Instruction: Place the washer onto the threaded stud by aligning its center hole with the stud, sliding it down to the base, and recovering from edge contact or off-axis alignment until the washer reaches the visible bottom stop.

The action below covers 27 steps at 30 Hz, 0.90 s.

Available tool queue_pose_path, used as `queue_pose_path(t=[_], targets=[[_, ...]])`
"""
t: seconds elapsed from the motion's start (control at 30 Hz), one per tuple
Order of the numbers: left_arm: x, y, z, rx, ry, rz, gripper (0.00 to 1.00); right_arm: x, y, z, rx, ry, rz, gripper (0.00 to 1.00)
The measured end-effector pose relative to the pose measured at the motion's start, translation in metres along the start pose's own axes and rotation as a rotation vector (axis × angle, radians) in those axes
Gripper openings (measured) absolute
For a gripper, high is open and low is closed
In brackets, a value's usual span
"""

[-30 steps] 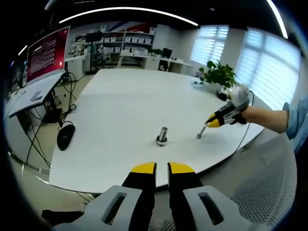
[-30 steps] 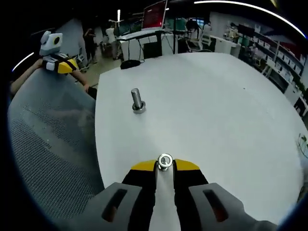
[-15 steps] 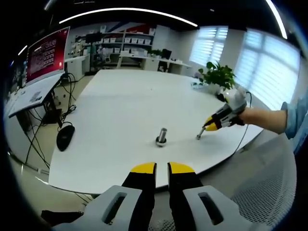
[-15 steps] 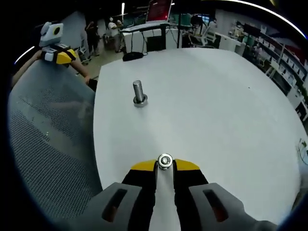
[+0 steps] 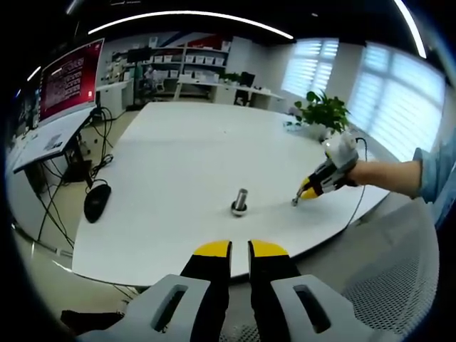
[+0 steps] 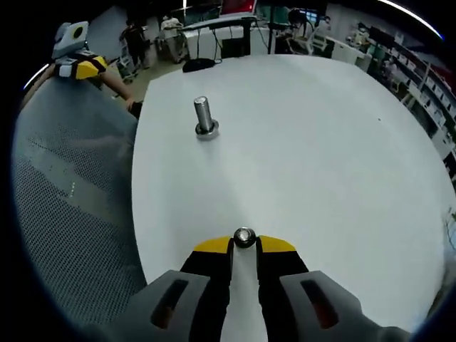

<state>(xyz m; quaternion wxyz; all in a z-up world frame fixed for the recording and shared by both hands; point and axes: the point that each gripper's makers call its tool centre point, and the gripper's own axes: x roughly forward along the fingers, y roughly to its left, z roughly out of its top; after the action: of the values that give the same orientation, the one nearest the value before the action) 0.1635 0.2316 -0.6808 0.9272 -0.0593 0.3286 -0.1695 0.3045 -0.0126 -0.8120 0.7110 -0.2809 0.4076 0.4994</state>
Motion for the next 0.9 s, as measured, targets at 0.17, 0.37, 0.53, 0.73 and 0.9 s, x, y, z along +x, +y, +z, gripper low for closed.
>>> queue_pose_path(t=[0.17, 0.37, 0.53, 0.73, 0.9], targets=[[0.000, 0.000, -0.002, 0.000, 0.010, 0.000, 0.06, 0.009, -0.001, -0.007, -0.017, 0.033, 0.004, 0.15], [0.000, -0.001, -0.002, 0.000, 0.012, -0.005, 0.06, 0.011, -0.001, -0.019, -0.037, 0.096, 0.009, 0.23], [0.000, -0.002, -0.002, 0.003, 0.010, -0.011, 0.06, -0.004, 0.000, -0.023, 0.013, 0.075, 0.011, 0.24], [0.000, -0.004, 0.001, 0.007, -0.006, -0.025, 0.06, -0.036, 0.007, -0.032, 0.074, 0.069, 0.010, 0.30], [0.000, -0.006, 0.001, 0.013, -0.011, -0.035, 0.06, -0.070, 0.035, -0.034, 0.127, 0.057, 0.093, 0.31]])
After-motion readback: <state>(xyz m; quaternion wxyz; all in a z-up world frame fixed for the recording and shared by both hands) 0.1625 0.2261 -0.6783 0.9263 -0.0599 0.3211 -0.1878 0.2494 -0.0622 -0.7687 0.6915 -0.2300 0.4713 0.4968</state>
